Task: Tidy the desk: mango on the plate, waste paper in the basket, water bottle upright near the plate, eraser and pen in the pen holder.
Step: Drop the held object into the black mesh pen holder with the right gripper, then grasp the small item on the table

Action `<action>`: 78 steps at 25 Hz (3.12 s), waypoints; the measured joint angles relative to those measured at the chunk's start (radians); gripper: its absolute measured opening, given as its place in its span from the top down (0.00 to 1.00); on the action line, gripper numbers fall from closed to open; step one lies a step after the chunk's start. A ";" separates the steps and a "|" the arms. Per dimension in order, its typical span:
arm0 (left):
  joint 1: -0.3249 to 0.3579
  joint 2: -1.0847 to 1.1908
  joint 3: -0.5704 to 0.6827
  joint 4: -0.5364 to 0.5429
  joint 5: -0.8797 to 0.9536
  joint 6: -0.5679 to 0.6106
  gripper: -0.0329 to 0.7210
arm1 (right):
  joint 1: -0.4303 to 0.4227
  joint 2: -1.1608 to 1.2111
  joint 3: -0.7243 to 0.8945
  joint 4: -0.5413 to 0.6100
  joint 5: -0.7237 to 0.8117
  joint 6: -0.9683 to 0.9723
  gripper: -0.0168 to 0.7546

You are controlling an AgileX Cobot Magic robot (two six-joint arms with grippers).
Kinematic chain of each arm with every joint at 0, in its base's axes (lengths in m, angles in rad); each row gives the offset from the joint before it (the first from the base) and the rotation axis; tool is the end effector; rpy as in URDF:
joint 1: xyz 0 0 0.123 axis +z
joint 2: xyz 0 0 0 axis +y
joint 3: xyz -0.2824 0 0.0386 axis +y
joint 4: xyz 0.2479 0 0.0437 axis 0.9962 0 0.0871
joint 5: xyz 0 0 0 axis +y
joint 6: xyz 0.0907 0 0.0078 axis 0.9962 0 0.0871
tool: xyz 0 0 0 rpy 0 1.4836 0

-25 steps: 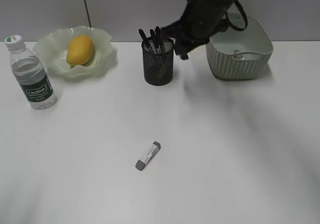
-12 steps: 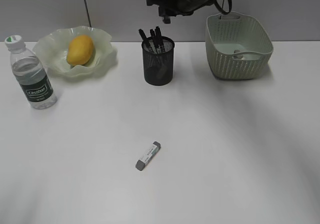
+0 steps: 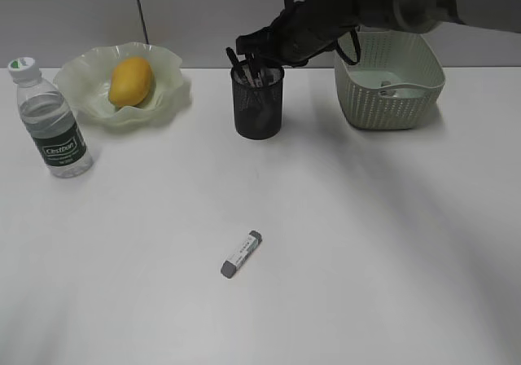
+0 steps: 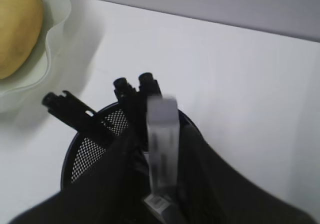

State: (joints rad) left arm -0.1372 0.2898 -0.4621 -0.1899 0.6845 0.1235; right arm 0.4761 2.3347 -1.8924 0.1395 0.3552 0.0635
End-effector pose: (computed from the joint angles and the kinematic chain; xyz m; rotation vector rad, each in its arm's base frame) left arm 0.0577 -0.0190 0.2896 0.1897 1.9816 -0.2233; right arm 0.4735 0.2491 0.1745 -0.3498 2.2834 0.4030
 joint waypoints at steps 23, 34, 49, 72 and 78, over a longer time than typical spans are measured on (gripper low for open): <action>0.000 0.000 0.000 0.000 -0.001 0.000 0.52 | 0.000 -0.229 -0.080 -0.058 0.699 -0.225 0.43; 0.000 0.000 0.000 -0.002 -0.001 0.000 0.52 | -0.001 -0.439 0.113 -0.082 0.847 -0.196 0.43; 0.000 0.000 0.000 -0.003 -0.001 0.000 0.52 | -0.001 -1.139 0.904 -0.082 0.674 -0.158 0.43; 0.000 0.000 0.000 -0.005 -0.006 0.000 0.52 | -0.001 -2.115 1.239 -0.134 0.570 -0.107 0.43; 0.000 0.000 0.000 -0.017 -0.072 0.000 0.52 | -0.001 -2.115 1.293 -0.163 0.582 -0.098 0.43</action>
State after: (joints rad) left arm -0.1372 0.2898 -0.4621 -0.2069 0.6130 0.1235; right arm 0.4752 0.2195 -0.5998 -0.0234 0.9370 -0.0342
